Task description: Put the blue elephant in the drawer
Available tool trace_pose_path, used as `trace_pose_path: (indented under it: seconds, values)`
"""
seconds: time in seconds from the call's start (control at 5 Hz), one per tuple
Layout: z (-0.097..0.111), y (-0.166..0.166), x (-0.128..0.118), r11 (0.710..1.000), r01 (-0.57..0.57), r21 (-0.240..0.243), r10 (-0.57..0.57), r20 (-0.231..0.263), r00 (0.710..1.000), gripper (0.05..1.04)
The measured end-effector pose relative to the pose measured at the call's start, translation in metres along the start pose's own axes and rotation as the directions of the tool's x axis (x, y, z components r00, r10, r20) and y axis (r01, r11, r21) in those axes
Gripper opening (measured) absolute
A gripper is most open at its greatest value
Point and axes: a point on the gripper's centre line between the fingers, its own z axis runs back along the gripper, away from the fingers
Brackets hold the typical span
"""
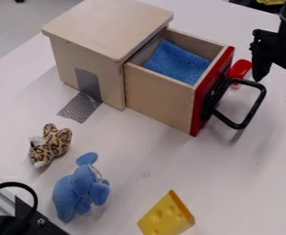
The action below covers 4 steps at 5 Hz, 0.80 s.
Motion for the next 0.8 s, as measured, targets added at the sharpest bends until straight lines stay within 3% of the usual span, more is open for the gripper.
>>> trace_pose_path:
  seconds: [0.2,0.4,0.6,0.8]
  values:
    - [-0.013,0.000,-0.006,1.000,-0.001,-0.002,0.001,-0.038,0.999,0.999]
    - [0.001,-0.011,-0.033,1.000,-0.018,0.003,0.018,-0.056,0.998,0.999]
    - [0.042,-0.039,-0.053,0.999,-0.014,-0.029,0.014,0.013,1.000,0.999]
    - [0.062,-0.053,-0.082,1.000,-0.023,-0.003,0.023,0.001,1.000,0.999]
